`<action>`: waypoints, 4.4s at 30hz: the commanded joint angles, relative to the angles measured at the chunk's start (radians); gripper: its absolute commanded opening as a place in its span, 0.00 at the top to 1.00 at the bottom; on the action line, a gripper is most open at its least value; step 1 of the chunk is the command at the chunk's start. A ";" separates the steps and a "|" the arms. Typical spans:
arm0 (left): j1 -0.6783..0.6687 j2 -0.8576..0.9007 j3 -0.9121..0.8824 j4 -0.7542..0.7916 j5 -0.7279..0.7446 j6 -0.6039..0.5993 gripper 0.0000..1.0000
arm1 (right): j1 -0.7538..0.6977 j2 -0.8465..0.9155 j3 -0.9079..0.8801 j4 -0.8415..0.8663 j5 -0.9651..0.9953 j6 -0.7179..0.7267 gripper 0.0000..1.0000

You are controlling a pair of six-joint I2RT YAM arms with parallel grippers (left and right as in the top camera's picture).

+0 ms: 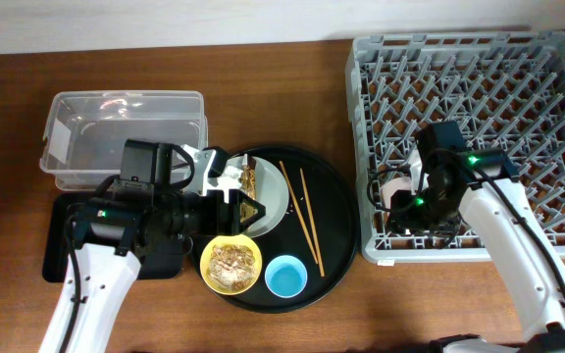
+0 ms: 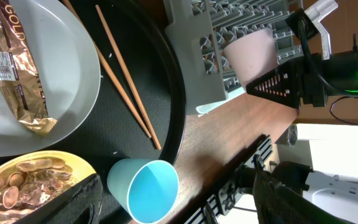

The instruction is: Sort waste into correct bins and load items into the dishwasher rack

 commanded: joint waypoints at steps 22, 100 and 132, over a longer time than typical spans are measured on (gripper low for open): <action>0.003 -0.009 0.009 -0.005 -0.008 0.010 0.23 | -0.001 -0.080 0.075 -0.352 -0.014 -0.094 0.65; -0.081 0.002 0.014 0.298 0.696 -0.006 1.00 | 0.095 -0.496 -0.079 0.446 -1.059 -0.114 0.16; -0.082 0.002 0.013 0.063 0.131 -0.001 0.01 | -0.302 -0.063 0.227 -0.155 0.062 0.019 0.47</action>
